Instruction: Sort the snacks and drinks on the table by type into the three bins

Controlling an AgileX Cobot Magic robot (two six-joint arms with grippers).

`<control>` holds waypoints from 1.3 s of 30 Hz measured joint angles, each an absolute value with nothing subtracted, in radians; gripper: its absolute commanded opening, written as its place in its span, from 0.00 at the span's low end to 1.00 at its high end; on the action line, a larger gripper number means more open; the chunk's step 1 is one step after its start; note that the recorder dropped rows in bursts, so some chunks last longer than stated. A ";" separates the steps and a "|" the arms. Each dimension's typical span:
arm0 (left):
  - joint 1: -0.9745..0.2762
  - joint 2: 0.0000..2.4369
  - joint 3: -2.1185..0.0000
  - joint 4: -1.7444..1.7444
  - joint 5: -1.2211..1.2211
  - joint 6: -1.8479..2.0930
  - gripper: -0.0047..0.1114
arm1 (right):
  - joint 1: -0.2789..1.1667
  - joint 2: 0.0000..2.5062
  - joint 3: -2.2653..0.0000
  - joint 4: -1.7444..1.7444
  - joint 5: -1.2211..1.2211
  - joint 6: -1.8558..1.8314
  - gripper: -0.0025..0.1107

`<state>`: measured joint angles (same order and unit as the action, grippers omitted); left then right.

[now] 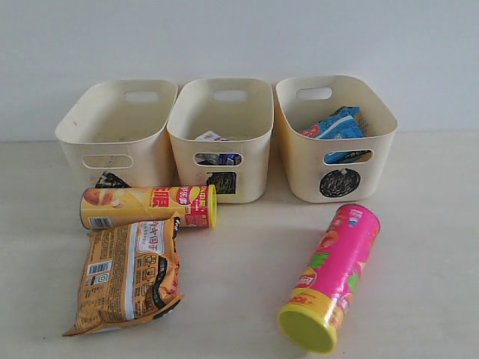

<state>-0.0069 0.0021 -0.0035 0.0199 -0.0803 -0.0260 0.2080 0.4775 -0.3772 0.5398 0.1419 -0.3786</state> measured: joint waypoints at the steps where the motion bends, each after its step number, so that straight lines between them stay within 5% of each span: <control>1: -0.007 0.002 -0.004 0.020 -0.132 -0.043 0.08 | 0.208 0.437 -0.367 0.538 0.144 -0.383 0.03; 8: -0.007 0.002 -0.004 -0.009 -0.430 -0.258 0.08 | 0.208 0.177 -0.286 0.539 0.153 -0.369 0.03; 16: -0.007 0.002 -0.024 -0.036 -0.401 -0.507 0.08 | 0.208 0.059 -0.174 0.515 0.137 -0.329 0.03; 20: -0.007 0.000 -0.164 -0.017 -0.249 -0.542 0.08 | 0.208 0.090 -0.008 0.509 -0.047 -0.322 0.03; 28: -0.007 0.179 -0.590 0.156 0.171 -0.469 0.08 | 0.208 0.123 -0.005 0.526 -0.033 -0.313 0.03; 34: -0.007 0.472 -0.888 -0.382 0.657 0.304 0.08 | 0.208 0.125 -0.005 0.528 -0.014 -0.268 0.03; 39: -0.009 0.667 -0.974 -0.689 0.908 0.538 0.08 | 0.208 0.125 -0.005 0.537 -0.014 -0.259 0.03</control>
<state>-0.0087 0.6666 -0.9743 -0.6889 0.9084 0.5382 0.2080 0.1250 -0.0051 0.5370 -0.0143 -0.2589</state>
